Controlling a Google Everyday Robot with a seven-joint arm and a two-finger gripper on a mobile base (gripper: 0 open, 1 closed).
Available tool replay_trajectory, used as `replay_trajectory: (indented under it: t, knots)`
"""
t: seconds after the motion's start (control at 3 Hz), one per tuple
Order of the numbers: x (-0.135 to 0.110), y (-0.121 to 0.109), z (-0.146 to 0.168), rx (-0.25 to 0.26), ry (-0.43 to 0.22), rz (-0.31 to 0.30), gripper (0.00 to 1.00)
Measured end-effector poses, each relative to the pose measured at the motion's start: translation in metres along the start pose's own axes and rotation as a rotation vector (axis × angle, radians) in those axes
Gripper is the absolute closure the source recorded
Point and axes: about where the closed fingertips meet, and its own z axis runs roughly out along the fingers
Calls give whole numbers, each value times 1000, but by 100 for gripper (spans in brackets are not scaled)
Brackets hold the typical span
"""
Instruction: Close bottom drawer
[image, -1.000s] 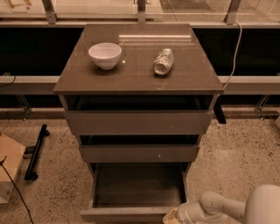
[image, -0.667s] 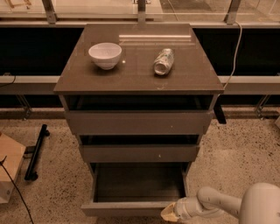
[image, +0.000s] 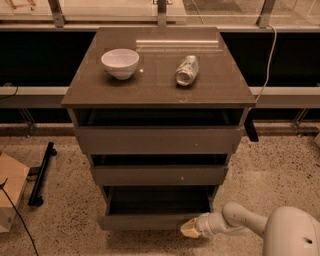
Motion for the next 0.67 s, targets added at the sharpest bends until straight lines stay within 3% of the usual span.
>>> replay_trajectory:
  t: [0.33, 0.67]
  knots:
    - [-3, -4, 5, 12, -37, 3, 100]
    - [-17, -19, 22, 43, -74, -42, 100]
